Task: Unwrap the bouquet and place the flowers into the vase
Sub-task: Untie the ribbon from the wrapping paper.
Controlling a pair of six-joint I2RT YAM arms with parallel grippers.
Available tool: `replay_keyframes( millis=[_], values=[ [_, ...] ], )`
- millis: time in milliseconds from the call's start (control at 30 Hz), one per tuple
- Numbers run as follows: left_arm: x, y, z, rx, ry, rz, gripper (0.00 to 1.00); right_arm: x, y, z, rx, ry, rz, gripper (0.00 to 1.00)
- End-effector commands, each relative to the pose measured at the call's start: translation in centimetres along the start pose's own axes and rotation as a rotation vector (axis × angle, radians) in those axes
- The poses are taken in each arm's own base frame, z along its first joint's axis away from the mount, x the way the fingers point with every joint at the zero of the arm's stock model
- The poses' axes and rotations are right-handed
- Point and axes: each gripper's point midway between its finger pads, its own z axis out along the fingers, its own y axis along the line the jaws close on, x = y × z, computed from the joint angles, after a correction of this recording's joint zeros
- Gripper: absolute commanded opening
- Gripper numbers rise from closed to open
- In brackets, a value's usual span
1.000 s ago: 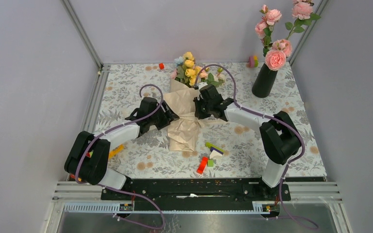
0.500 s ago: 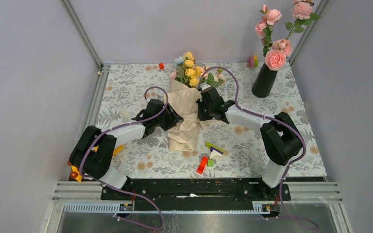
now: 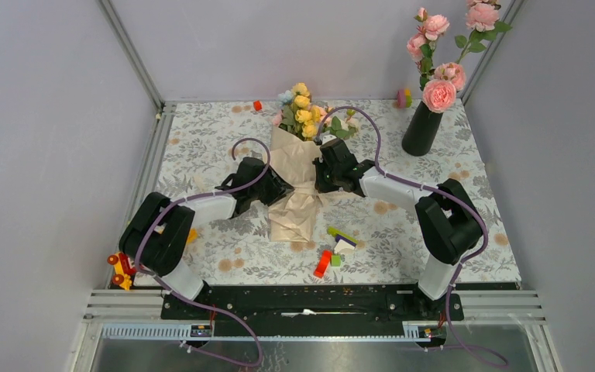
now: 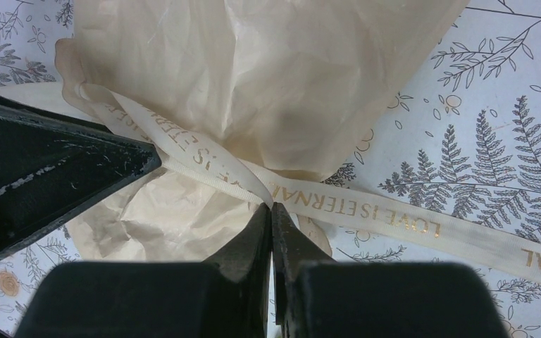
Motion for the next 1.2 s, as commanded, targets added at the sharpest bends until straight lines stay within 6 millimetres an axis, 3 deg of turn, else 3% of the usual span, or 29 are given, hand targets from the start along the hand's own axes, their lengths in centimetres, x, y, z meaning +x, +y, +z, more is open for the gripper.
replay_keyframes(
  millis=[0,667,1000,1167],
  values=[
    [-2.2,-3.0,0.5,0.069,-0.077,-0.001,0.41,-2.2,0.8,-1.3,-0.017,-0.078,0.004,0.02],
    [-2.7,-1.7,2.7,-0.015,-0.097,-0.01,0.36,-2.1,2.1,-1.3,-0.092,-0.077,0.018,0.0],
    [-2.9,-2.0,2.6,0.001,-0.125,-0.009,0.02,-2.0,1.8,-1.9,-0.087,-0.103,0.01,0.0],
    [-3.4,-1.8,1.2,0.004,-0.164,-0.02,0.0,-2.1,-0.3,-2.4,0.016,-0.142,0.025,0.0]
  ],
)
